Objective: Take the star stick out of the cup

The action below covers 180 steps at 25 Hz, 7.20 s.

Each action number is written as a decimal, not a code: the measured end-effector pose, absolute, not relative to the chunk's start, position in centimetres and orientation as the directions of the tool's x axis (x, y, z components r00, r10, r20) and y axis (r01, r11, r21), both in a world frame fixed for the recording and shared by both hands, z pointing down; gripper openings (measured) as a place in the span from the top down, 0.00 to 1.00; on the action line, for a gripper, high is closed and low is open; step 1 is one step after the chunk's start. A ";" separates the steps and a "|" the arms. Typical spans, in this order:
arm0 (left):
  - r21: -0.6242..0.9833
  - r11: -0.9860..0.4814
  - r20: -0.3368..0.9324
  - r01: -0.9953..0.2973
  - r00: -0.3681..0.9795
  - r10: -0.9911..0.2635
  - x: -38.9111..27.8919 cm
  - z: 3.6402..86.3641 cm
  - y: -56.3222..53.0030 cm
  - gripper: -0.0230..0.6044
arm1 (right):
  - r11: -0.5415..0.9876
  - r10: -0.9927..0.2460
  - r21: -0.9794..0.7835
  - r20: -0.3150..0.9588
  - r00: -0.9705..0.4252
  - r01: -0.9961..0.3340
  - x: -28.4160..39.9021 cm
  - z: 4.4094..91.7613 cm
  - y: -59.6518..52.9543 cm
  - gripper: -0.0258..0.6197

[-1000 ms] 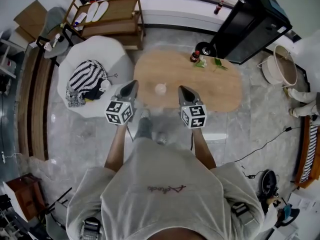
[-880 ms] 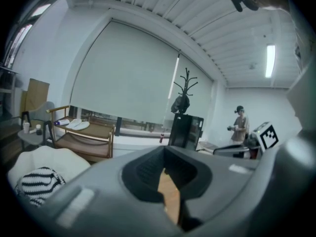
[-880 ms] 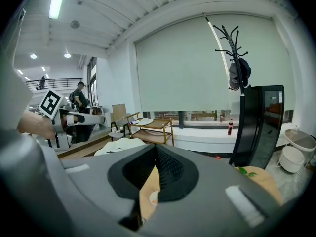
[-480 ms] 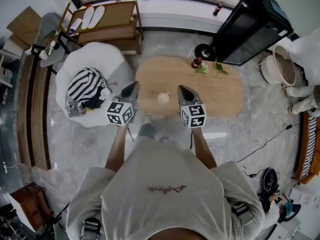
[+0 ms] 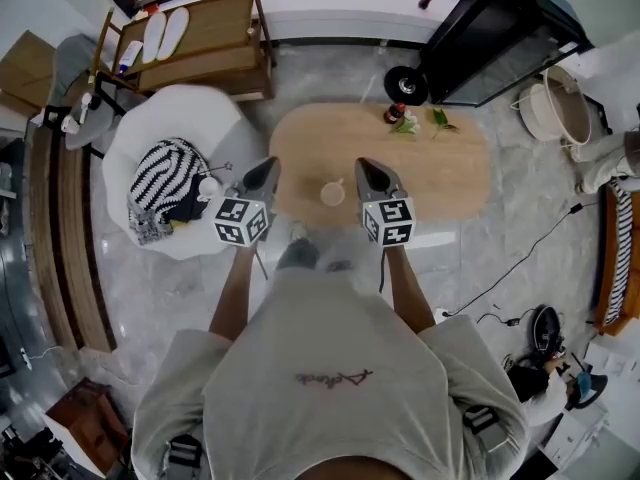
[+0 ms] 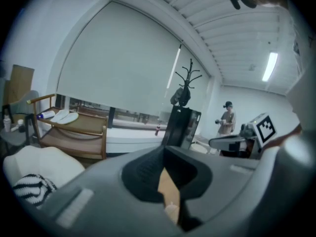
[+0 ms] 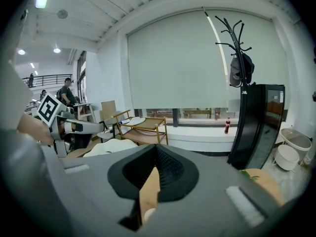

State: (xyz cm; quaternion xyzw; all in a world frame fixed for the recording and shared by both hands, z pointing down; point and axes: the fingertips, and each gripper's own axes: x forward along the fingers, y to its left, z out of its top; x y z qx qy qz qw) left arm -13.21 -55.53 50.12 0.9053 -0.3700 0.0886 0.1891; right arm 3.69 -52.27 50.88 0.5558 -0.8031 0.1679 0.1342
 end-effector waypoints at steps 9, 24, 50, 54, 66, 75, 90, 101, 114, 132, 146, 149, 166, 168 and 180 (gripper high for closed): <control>0.306 -0.709 0.428 -0.635 0.757 -0.494 -9.7 59.2 -54.8 0.96 | 0.243 -0.823 -0.180 0.482 -0.301 -0.953 5.4 58.5 -51.4 0.95; 0.283 -0.699 0.516 -0.657 0.718 -0.467 -3.5 69.1 -54.9 0.96 | 0.319 -0.762 -0.246 0.508 -0.402 -0.915 10.1 67.9 -52.4 0.95; 0.154 -0.917 0.607 -0.367 0.768 -0.205 4.5 83.9 -51.6 0.96 | 0.277 -0.707 -0.291 0.584 -0.399 -0.916 12.4 80.7 -47.4 0.95; 0.127 -0.953 0.642 -0.275 0.755 -0.133 6.1 85.6 -50.9 0.96 | 0.281 -0.706 -0.284 0.586 -0.398 -0.917 13.3 81.0 -47.6 0.95; 0.119 -0.988 0.686 -0.098 0.727 0.011 9.2 89.1 -48.8 0.88 | 0.258 -0.698 -0.285 0.605 -0.382 -0.923 15.3 82.7 -47.0 0.95; 0.097 -0.995 0.711 -0.039 0.702 0.041 11.0 90.6 -48.6 0.86 | 0.237 -0.695 -0.290 0.616 -0.371 -0.927 16.5 83.3 -46.1 0.95; 0.065 -0.998 0.711 -0.012 0.702 0.038 11.8 90.4 -48.3 0.95 | 0.239 -0.700 -0.294 0.608 -0.374 -0.925 17.1 83.3 -46.4 0.95; 0.062 -0.982 0.642 -0.178 0.760 -0.097 10.5 85.9 -50.6 0.95 | 0.276 -0.706 -0.287 0.587 -0.396 -0.917 15.8 81.3 -47.5 0.95; 0.093 -0.870 0.505 -0.484 0.776 -0.378 4.9 73.2 -55.5 0.95 | 0.325 -0.757 -0.229 0.519 -0.398 -0.918 15.2 72.6 -51.1 0.95; 0.065 -0.796 0.311 -0.602 0.770 -0.557 2.9 51.5 -57.8 0.95 | 0.427 -0.830 -0.124 0.341 -0.442 -0.896 14.7 53.2 -56.3 0.95; 0.002 -0.770 0.159 -0.638 0.760 -0.630 2.1 38.2 -59.7 0.95 | 0.469 -0.867 -0.024 0.177 -0.466 -0.883 13.8 39.5 -58.5 0.95; -0.016 -0.768 0.126 -0.640 0.761 -0.636 2.2 36.3 -60.3 0.95 | 0.465 -0.874 -0.006 0.154 -0.460 -0.885 14.0 37.8 -59.0 0.95; -0.072 -0.770 0.128 -0.634 0.760 -0.637 3.9 34.6 -60.6 0.95 | 0.466 -0.873 -0.031 0.149 -0.465 -0.884 15.1 37.4 -59.5 0.95; -0.059 -0.768 0.122 -0.637 0.759 -0.639 4.0 34.6 -60.8 0.95 | 0.473 -0.869 -0.030 0.150 -0.472 -0.881 15.1 37.4 -59.8 0.95; -0.044 -0.766 0.131 -0.642 0.756 -0.641 5.0 35.6 -61.3 0.95 | 0.485 -0.861 -0.020 0.160 -0.482 -0.874 16.0 37.9 -60.5 0.95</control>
